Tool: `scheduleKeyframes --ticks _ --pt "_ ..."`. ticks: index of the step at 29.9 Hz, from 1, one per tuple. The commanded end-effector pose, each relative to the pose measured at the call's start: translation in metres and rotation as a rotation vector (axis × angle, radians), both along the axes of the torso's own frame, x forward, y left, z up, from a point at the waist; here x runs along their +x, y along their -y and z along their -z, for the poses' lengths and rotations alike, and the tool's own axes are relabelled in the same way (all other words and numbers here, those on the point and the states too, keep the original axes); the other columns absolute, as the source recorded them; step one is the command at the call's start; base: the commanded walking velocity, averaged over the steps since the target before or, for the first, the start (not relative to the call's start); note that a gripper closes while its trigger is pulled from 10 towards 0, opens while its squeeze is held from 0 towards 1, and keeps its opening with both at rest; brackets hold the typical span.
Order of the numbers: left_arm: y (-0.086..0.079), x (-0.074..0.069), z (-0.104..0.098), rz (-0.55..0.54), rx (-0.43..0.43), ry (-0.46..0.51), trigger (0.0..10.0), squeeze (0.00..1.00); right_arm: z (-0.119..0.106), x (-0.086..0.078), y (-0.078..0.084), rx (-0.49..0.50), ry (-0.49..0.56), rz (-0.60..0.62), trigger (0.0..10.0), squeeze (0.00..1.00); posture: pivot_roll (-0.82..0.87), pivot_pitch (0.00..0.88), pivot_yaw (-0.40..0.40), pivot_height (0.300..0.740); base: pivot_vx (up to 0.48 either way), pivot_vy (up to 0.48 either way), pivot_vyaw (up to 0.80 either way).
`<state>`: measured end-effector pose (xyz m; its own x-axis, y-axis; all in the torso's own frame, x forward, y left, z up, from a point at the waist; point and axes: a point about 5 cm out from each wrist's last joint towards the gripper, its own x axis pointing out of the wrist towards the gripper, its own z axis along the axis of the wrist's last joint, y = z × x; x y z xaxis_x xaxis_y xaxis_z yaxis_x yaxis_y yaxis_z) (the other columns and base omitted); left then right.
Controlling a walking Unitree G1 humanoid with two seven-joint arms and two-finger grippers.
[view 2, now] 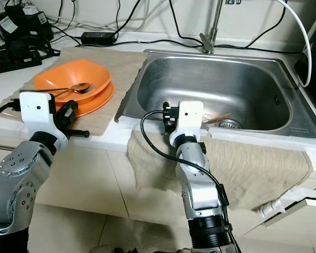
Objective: Kitchen organization
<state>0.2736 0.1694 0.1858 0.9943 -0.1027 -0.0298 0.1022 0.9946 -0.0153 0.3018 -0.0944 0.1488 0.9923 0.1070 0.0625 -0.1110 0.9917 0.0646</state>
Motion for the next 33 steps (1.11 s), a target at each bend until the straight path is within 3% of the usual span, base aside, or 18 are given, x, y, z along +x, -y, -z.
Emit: scheduleKeyframes --ticks 1,5,6,7,13,14,15,16,17,19,20,33 --pt "-0.0012 0.0016 -0.0002 -0.007 0.012 0.005 10.0 0.0 -0.0009 -0.0004 -0.0017 0.014 0.008 -0.001 10.0 0.0 0.07 0.01 0.046 0.74 0.0 0.0 0.0" --pt "-0.0009 0.0018 0.0001 -0.005 0.013 0.006 10.0 0.0 -0.0015 -0.0002 -0.0019 0.011 0.011 0.002 10.0 0.0 0.07 0.011 0.046 0.74 0.0 0.0 0.0" --pt "-0.0009 0.0019 0.0001 -0.004 0.013 0.006 10.0 0.0 -0.0018 -0.0002 -0.0018 0.011 0.012 0.004 10.0 0.1 0.07 0.011 0.046 0.74 0.0 0.0 0.0" --pt "-0.001 0.002 0.0002 -0.005 0.012 0.006 10.0 0.0 -0.0023 -0.0002 -0.0019 0.019 0.016 0.003 10.0 1.0 0.07 0.01 0.046 0.74 0.0 0.0 0.0" --pt "0.0004 0.0025 0.001 -0.001 0.011 0.004 10.0 0.0 -0.0024 0.0005 -0.0026 0.011 0.015 -0.001 10.0 1.0 0.07 0.009 0.044 0.74 0.0 0.0 0.0" --pt "0.0007 0.0026 0.0011 0.0 0.01 0.003 10.0 0.0 -0.0024 0.0009 -0.0025 0.008 0.014 0.003 10.0 0.69 0.07 0.009 0.044 0.74 0.0 0.0 0.0" --pt "0.0008 0.0026 0.0011 0.0 0.01 0.003 10.0 0.0 -0.0023 0.0012 -0.0026 0.007 0.012 0.004 10.0 0.0 0.07 0.009 0.044 0.74 0.0 0.0 0.0" --pt "0.0009 0.0026 0.0012 0.001 0.01 0.003 10.0 0.0 -0.002 0.0013 -0.0027 0.006 0.01 0.004 10.0 0.0 0.07 0.009 0.044 0.74 0.0 0.0 0.0" --pt "0.0011 0.0026 0.0013 0.001 0.005 0.003 10.0 0.76 -0.0019 0.0014 -0.0029 0.004 0.009 0.003 10.0 0.0 0.08 0.008 0.044 0.74 0.0 0.0 0.0" --pt "0.0012 0.0025 0.0013 0.001 0.001 0.003 10.0 0.76 -0.0018 0.0013 -0.003 0.004 0.009 0.001 10.0 0.0 0.08 0.008 0.044 0.74 0.0 0.0 0.0" --pt "0.0015 0.0025 0.0013 0.006 -0.002 0.003 10.0 1.0 -0.0018 0.0013 -0.003 0.002 0.01 0.001 10.0 0.0 0.08 0.008 0.043 0.74 0.0 0.0 0.0" --pt "0.0028 0.0038 -0.0024 0.013 0.009 0.022 10.0 1.0 -0.0009 0.0022 -0.0037 -0.006 0.014 -0.001 10.0 0.0 0.08 0.0 0.044 0.74 0.0 0.0 0.0"
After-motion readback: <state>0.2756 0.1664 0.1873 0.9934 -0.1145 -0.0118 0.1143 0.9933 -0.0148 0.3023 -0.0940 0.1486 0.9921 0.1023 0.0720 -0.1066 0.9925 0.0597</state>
